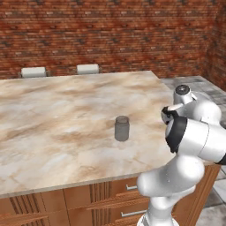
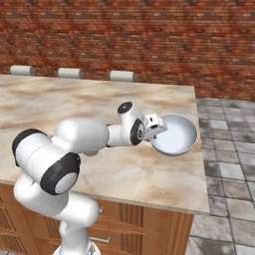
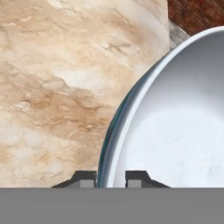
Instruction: Pick the jar and bowl and place them in the sink. Then turn on the water.
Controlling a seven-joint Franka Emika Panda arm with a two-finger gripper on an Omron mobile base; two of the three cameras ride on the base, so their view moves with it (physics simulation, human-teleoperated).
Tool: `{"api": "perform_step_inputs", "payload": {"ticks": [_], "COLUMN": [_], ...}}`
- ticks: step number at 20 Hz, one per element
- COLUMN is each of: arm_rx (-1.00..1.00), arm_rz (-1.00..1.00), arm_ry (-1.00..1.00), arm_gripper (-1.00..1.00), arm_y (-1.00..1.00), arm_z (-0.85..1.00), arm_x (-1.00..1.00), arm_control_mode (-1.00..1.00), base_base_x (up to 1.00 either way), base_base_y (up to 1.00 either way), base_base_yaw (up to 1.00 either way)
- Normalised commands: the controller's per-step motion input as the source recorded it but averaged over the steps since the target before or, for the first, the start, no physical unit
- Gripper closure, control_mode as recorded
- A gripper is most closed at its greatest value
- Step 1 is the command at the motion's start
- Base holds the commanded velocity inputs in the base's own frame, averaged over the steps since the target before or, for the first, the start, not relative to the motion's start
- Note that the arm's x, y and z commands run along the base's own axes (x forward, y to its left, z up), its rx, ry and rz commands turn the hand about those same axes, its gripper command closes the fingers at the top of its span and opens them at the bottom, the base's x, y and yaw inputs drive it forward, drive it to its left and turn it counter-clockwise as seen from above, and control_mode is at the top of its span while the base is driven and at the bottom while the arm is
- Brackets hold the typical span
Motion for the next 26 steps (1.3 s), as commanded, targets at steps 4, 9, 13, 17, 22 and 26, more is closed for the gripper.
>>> {"api": "perform_step_inputs", "payload": {"ticks": [4, 9, 13, 17, 22, 26], "arm_rx": [-0.04, -0.03, -0.01, -0.01, -0.03, -0.03], "arm_rz": [0.01, 0.06, 0.13, 0.19, 0.19, 0.18], "arm_ry": [0.09, 0.13, 0.16, 0.10, 0.03, 0.01], "arm_gripper": [1.00, 1.00, 1.00, 1.00, 1.00, 1.00], "arm_y": [0.25, 0.25, 0.21, 0.33, 0.46, 0.42], "arm_z": [0.70, 0.66, 0.50, 0.30, 0.18, 0.07], "arm_x": [0.00, -0.08, -0.28, -0.35, -0.40, -0.42], "arm_control_mode": [-1.00, -1.00, -1.00, -1.00, -1.00, -1.00], "base_base_x": [0.00, 0.00, 0.00, 0.00, 0.00, 0.00], "base_base_y": [0.00, 0.00, 0.00, 0.00, 0.00, 0.00], "base_base_yaw": [0.00, 0.00, 0.00, 0.00, 0.00, 0.00]}}
